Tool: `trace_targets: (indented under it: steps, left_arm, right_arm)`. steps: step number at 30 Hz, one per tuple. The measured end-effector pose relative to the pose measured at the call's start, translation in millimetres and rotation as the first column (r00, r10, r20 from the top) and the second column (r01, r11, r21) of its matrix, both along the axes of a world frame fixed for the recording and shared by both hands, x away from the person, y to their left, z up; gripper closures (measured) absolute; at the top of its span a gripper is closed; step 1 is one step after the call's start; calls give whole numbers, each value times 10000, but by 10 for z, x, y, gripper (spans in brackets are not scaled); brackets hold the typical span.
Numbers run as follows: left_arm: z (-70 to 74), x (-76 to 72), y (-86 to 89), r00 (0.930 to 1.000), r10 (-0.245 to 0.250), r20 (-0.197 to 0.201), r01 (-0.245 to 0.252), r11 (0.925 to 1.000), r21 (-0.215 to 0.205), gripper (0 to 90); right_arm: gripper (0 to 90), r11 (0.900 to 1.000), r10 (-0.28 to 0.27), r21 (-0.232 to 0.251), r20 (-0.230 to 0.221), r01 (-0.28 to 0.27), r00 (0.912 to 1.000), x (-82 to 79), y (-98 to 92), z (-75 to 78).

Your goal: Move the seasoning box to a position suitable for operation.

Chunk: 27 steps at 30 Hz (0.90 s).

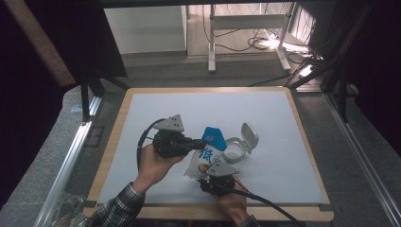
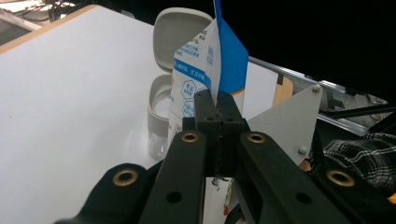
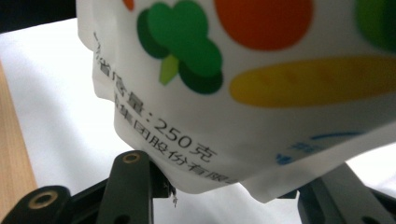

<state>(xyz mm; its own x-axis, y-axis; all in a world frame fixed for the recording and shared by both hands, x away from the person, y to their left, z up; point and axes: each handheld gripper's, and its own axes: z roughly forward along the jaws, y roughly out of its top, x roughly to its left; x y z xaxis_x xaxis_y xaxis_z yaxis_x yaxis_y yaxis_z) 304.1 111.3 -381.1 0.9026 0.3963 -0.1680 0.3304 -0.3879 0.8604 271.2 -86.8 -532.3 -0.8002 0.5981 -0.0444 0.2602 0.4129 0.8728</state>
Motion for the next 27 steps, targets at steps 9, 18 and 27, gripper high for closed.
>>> trace_targets:
  steps: [9, 18, 27]
  left_arm:
    - [-51, 44, -50, 10000, 15, -8, -15, 9999, 105, 900]
    - [-61, 73, -138, 9999, -14, 158, 9, 9996, 268, 900]
    - [-89, 124, -182, 9999, -26, 164, 21, 9995, 306, 900]
  right_arm:
    - [539, 9998, 141, -125, -436, -146, 9990, -3, -10, -17]
    - [536, 9984, 546, -123, -415, -552, 9976, -26, -22, 1]
    - [536, 9971, 751, -30, -642, -755, 9951, -9, -58, -2]
